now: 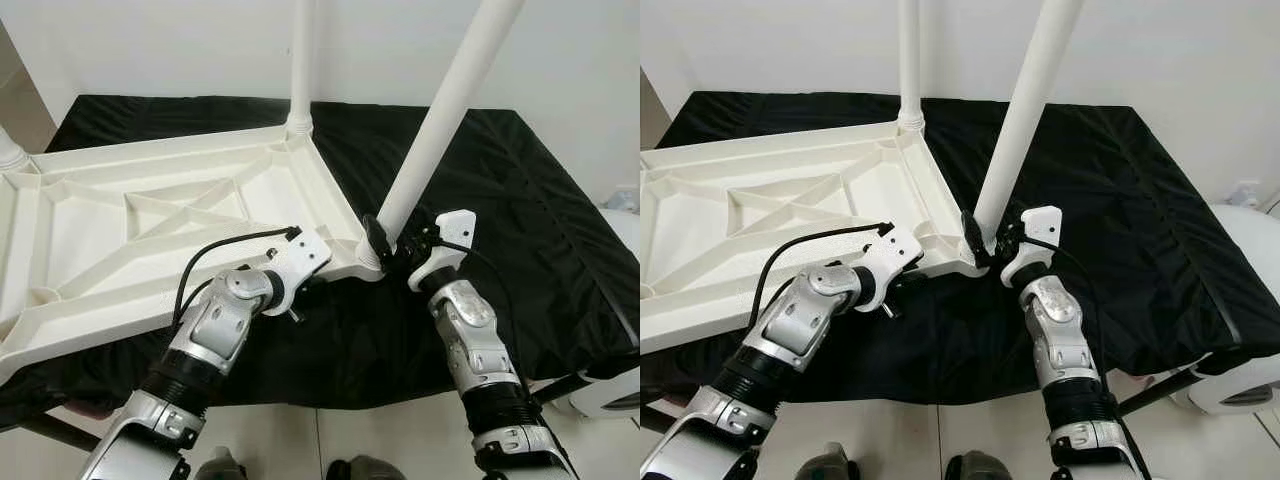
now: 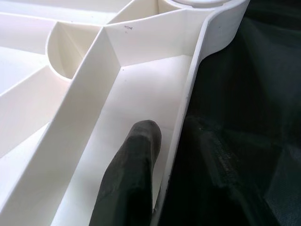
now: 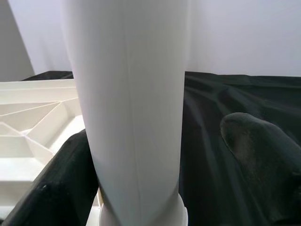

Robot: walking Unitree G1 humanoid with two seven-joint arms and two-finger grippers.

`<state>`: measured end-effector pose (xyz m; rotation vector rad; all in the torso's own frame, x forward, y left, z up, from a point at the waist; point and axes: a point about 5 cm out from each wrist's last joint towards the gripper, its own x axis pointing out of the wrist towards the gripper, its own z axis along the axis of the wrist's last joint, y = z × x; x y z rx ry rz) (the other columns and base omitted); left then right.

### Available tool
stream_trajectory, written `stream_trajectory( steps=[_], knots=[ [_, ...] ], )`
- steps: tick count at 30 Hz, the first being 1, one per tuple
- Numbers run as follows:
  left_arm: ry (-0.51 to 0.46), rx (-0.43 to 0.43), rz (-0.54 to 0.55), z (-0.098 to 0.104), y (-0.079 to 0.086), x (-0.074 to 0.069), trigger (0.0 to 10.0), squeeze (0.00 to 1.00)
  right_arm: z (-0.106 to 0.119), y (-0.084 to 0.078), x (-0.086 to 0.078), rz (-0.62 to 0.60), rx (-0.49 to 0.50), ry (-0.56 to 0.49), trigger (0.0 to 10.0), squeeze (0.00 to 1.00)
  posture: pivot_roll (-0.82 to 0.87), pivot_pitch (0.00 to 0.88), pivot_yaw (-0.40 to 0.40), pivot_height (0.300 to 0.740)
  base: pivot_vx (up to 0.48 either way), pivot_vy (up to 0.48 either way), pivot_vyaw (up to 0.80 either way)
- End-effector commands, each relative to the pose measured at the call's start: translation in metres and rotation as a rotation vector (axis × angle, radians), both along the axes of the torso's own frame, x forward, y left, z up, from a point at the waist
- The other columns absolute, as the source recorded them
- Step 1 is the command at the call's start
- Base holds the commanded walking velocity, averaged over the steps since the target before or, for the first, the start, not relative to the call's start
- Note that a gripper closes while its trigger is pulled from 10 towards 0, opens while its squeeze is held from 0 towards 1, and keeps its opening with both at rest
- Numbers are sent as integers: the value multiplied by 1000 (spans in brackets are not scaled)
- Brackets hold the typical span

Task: Building children table

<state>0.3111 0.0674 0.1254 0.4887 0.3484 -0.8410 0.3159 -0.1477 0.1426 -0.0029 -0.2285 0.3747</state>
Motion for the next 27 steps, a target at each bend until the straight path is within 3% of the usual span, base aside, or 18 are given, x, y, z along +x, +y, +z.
stream_trajectory(
  steps=[1,2,4,5,11,17,18,21,22,23,24,27],
  knots=[
    [-18,43,41,-6,8,1,1412,0,-2,-7,-1,-4,0,15,10000,0,-6,7,-35,740,0,0,0],
    [-20,41,35,-6,8,0,0,0,-2,-6,-1,8,-5,13,10000,0,-4,7,-35,740,0,0,0],
    [-20,55,28,-7,9,0,0,0,-1,-6,-2,45,-11,11,10000,0,-2,5,-35,740,0,0,0],
    [-19,66,27,-8,10,0,10000,0,-1,-6,-3,59,-14,10,10000,0,-2,4,-35,740,0,0,0],
    [-17,86,23,-9,12,-1,10000,0,1,-6,-3,114,-22,7,10000,0,0,4,-36,740,0,0,0],
    [-5,50,45,-6,16,1,10000,31,1,-5,-3,137,-35,10,10000,0,5,2,-42,740,0,0,0],
    [-1,38,48,-5,17,0,10000,1000,0,-4,-3,143,-37,11,10000,0,6,2,-44,740,0,0,0],
    [-11,51,57,-4,18,2,10000,1000,0,-3,-4,150,-38,11,10000,0,7,2,-44,740,0,0,0],
    [-14,54,57,-4,18,2,10000,855,-1,-3,-4,154,-38,12,10000,0,8,1,-44,740,0,0,0],
    [-14,54,57,-4,18,2,10000,855,-1,-3,-4,154,-38,12,10000,0,8,1,-44,740,0,0,0],
    [-18,50,57,-1,18,3,10000,0,-1,-3,-4,159,-39,13,10000,0,7,0,-44,740,0,0,0],
    [-21,47,51,0,18,3,10000,0,-1,-3,-4,162,-41,13,10000,0,7,0,-45,740,0,0,0]
  ],
)
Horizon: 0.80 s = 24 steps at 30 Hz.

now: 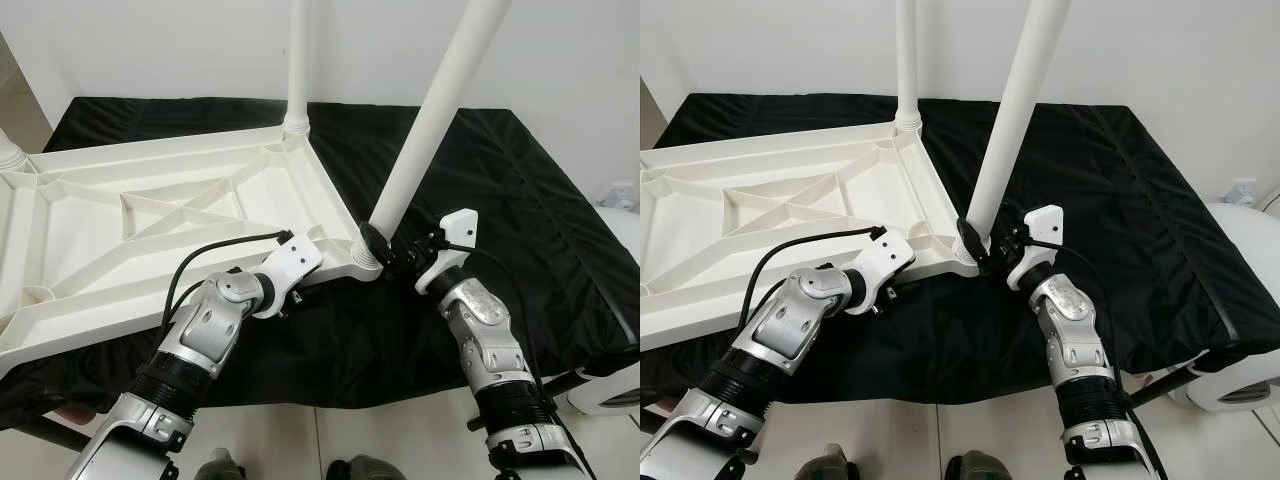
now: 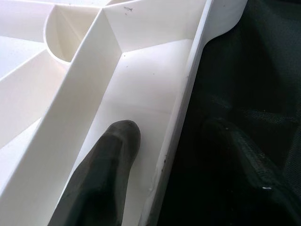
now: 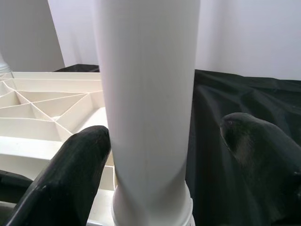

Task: Building children table

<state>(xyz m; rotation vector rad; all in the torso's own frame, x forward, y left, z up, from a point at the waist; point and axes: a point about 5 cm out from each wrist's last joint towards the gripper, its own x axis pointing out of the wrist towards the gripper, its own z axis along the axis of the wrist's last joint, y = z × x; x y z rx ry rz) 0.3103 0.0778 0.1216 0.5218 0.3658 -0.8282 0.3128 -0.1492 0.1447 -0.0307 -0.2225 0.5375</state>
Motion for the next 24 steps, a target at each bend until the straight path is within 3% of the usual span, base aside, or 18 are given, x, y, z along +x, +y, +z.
stream_trajectory(
  steps=[1,19,24],
  knots=[
    [-21,9,43,4,8,4,10000,0,-3,-1,-1,4,4,16,10000,0,7,0,-45,740,0,0,0],
    [-56,-17,63,18,14,12,10000,0,-3,-3,-1,4,1,16,10000,0,3,0,-45,740,0,0,0],
    [-74,-40,35,26,5,14,10000,0,-4,-2,0,9,2,16,10000,0,4,0,-44,740,0,0,0]
  ],
)
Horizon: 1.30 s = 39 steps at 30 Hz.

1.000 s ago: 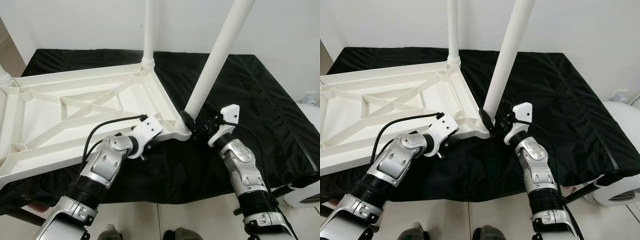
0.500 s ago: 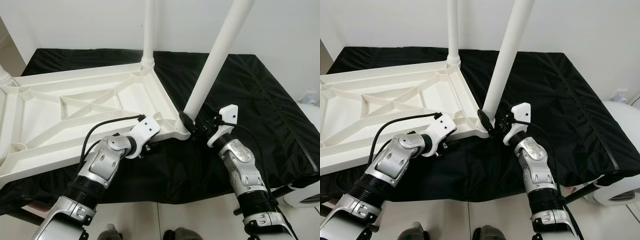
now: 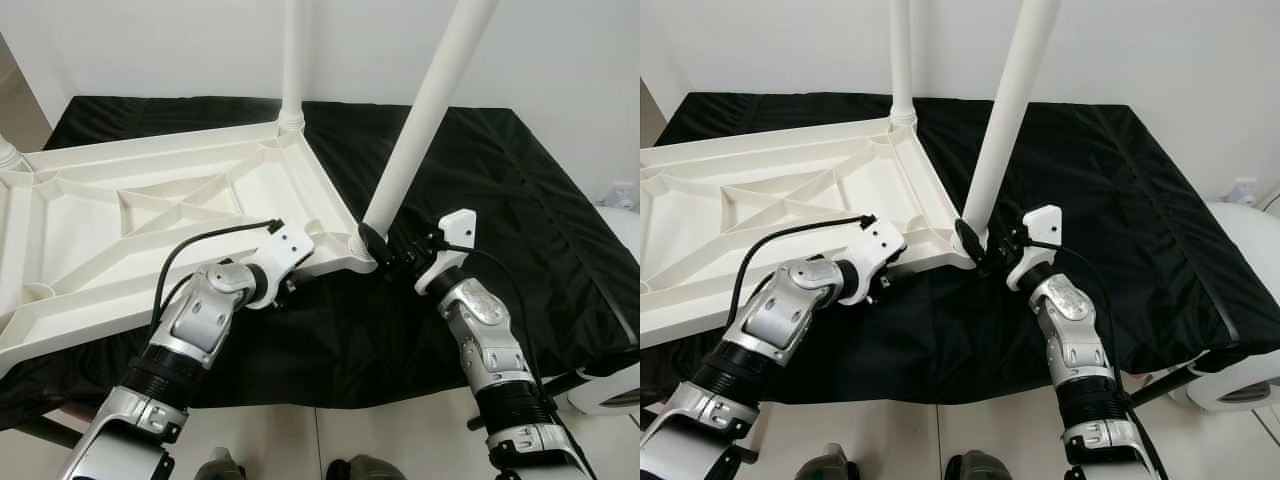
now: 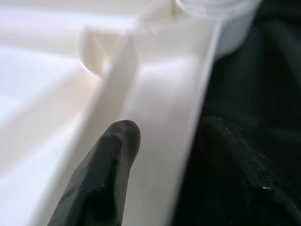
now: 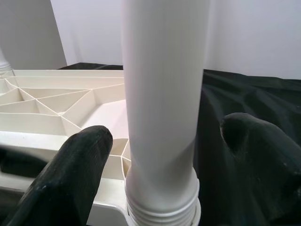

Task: Building children table

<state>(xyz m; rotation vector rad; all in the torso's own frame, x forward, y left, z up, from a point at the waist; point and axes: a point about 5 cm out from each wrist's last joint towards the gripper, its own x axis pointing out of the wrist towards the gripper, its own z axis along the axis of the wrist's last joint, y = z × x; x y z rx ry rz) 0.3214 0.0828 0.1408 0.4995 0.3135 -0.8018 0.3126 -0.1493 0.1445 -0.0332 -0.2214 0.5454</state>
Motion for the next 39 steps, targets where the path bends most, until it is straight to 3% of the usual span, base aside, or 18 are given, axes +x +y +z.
stream_trajectory(
  steps=[1,19,36,37,39],
  knots=[
    [-29,-2,15,7,-1,2,10000,0,-3,-2,0,1,5,16,10000,0,4,0,-44,740,0,0,0],
    [-26,-14,-88,5,-28,0,10000,0,-2,-5,0,-9,1,13,10000,0,-15,5,-37,740,0,0,0],
    [13,37,-96,-11,-29,-2,10000,0,-2,-5,0,-14,3,12,10000,0,-17,8,-31,740,0,0,0],
    [12,41,-93,-12,-28,-2,7529,0,-2,-5,0,-15,3,12,10000,0,-17,8,-31,740,0,0,0],
    [7,49,-91,-13,-27,-1,4314,0,-2,-5,0,-17,3,11,10000,0,-16,7,-30,740,0,0,0]
  ],
)
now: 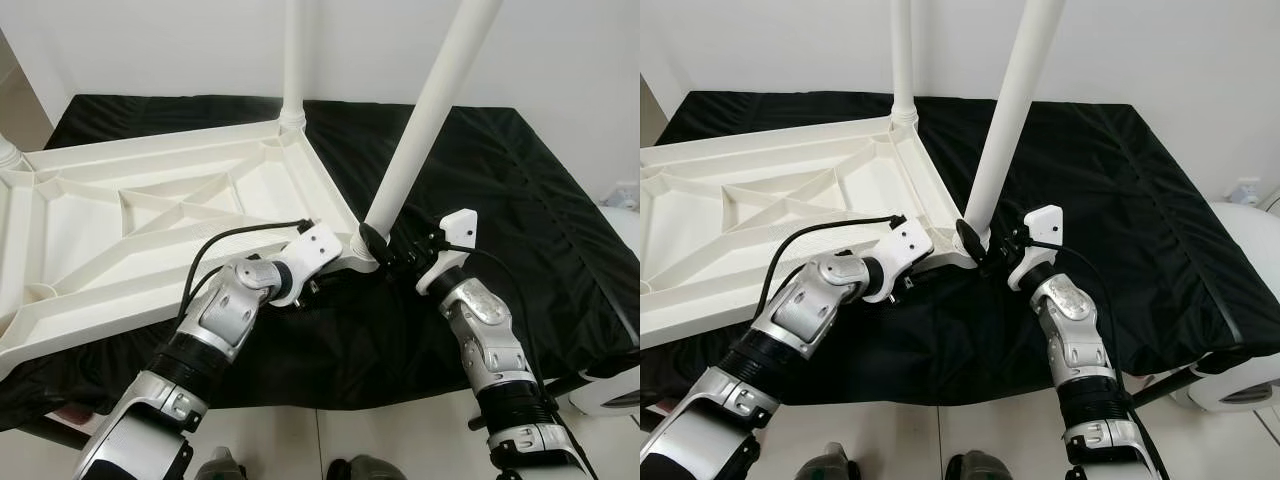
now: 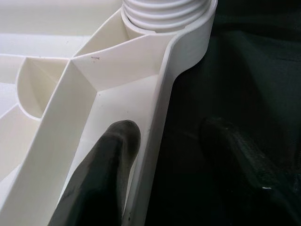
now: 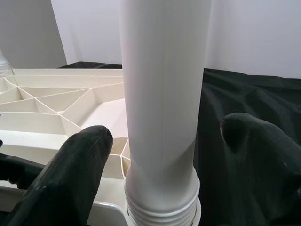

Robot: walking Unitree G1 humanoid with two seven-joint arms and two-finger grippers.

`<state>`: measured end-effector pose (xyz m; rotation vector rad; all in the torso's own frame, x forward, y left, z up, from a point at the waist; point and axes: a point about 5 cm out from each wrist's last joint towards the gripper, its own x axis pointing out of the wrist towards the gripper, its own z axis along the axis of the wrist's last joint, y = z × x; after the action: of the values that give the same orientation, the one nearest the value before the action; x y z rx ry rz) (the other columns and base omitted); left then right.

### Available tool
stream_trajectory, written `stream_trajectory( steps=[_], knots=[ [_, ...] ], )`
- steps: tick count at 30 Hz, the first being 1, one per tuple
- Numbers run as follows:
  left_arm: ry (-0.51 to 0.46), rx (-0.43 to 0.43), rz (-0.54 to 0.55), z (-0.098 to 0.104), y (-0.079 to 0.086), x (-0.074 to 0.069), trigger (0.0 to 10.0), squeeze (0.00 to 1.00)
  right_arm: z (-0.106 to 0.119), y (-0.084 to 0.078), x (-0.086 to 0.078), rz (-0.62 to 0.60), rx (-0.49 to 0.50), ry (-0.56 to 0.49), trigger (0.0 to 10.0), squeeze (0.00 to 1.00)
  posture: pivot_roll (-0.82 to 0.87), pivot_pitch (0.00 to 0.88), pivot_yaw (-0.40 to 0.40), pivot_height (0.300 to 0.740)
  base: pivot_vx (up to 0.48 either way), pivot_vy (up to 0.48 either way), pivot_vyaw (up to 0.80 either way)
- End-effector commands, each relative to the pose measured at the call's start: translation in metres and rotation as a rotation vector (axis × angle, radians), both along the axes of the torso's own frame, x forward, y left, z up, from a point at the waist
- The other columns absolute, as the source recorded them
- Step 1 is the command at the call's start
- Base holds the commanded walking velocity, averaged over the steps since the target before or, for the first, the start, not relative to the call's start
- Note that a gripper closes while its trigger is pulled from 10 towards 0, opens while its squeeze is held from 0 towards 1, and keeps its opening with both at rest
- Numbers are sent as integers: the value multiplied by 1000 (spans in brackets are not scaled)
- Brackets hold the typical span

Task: Building children table

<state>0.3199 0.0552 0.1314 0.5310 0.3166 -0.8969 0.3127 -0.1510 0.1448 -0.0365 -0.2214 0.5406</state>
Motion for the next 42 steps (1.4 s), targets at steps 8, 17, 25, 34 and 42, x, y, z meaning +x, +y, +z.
stream_trajectory(
  steps=[8,17,25,34,42],
  knots=[
    [-25,18,2,-2,1,1,0,0,-2,-3,0,-14,7,11,10000,0,-15,6,-29,740,0,0,0],
    [-19,18,-16,-3,1,1,0,0,-3,-3,0,-10,5,16,10000,0,-17,5,-29,740,0,0,0],
    [-18,45,-40,-7,3,-2,10000,0,-4,-5,1,-14,1,22,10000,0,-17,7,-32,740,0,0,0],
    [-18,32,-115,-8,1,-12,10000,0,-4,-9,6,-20,5,36,10000,0,-11,6,-39,740,0,0,0],
    [-20,38,-108,-8,1,-12,10000,0,-3,-5,14,24,0,51,10000,0,-3,5,-46,740,0,0,0]
  ],
)
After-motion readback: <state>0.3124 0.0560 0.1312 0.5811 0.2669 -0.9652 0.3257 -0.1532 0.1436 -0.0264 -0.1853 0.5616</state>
